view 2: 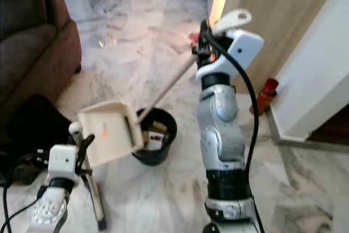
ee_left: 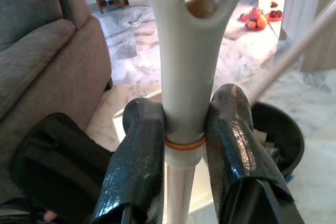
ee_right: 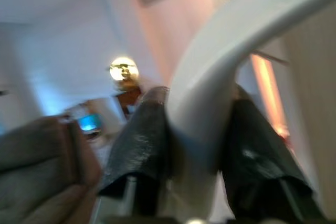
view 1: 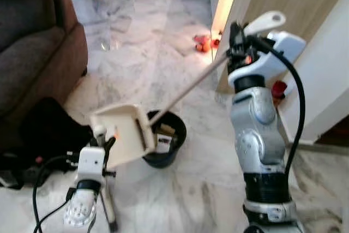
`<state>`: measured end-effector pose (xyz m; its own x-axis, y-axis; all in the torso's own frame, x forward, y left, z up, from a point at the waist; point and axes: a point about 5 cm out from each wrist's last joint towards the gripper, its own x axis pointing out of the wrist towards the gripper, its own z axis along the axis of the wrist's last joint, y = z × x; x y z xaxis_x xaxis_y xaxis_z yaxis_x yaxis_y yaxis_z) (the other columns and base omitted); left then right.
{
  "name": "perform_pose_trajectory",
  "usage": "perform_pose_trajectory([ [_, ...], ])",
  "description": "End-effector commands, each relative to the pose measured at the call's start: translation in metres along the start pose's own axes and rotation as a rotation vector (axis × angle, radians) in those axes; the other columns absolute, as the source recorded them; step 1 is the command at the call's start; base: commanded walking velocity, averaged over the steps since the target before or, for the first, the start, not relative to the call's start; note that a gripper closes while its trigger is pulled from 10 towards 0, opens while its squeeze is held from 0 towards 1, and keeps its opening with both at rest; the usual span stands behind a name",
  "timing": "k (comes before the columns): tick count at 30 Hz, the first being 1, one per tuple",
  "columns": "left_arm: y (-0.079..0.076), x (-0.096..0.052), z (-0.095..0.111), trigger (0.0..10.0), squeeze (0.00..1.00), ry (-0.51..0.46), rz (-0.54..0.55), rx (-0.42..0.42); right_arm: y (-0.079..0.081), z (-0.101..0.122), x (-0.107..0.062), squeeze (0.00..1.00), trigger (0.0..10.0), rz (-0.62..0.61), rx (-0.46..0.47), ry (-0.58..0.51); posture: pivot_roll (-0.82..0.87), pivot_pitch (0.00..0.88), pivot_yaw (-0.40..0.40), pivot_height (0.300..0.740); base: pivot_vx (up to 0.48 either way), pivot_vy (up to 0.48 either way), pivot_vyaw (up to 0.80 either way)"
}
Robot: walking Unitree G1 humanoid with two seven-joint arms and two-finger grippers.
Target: Sweep floor
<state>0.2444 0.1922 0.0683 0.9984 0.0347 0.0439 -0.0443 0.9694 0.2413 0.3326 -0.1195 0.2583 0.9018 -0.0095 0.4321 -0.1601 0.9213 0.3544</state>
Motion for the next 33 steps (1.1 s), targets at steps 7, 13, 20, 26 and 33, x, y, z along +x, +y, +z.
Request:
perform_pose_trajectory([
  [7, 0.0045, -0.0006, 0.0038, 10.0, 0.00, -0.022, 0.006, 0.024, 0.0098, 0.0145, 0.0031, 0.00, 10.0, 0.030, 0.008, -0.069, 0.14, 0.103, -0.058, 0.740, 0.276, 0.000, 0.00],
  [13, 0.0046, -0.0001, 0.0041, 10.0, 0.00, -0.023, 0.005, 0.024, 0.0109, 0.0152, 0.0038, 0.00, 10.0, 0.032, 0.017, -0.069, 0.14, 0.106, -0.057, 0.740, 0.277, 0.000, 0.00],
  [20, 0.0044, -0.0003, 0.0039, 10.0, 0.00, -0.022, 0.008, 0.023, 0.0122, 0.0165, 0.0046, 0.00, 10.0, 0.036, 0.018, -0.072, 0.13, 0.110, -0.059, 0.740, 0.276, 0.000, 0.00],
  [26, 0.0036, -0.0004, 0.0036, 10.0, 0.00, -0.017, 0.018, 0.003, 0.0128, 0.0158, 0.0048, 0.00, 10.0, 0.041, 0.021, -0.064, 0.13, 0.119, -0.063, 0.740, 0.274, 0.000, 0.00],
  [33, 0.0039, 0.0007, 0.0051, 10.0, 0.00, -0.021, 0.023, -0.012, 0.0145, 0.0167, 0.0050, 0.00, 10.0, 0.047, 0.017, -0.063, 0.12, 0.123, -0.063, 0.740, 0.275, 0.000, 0.00],
])
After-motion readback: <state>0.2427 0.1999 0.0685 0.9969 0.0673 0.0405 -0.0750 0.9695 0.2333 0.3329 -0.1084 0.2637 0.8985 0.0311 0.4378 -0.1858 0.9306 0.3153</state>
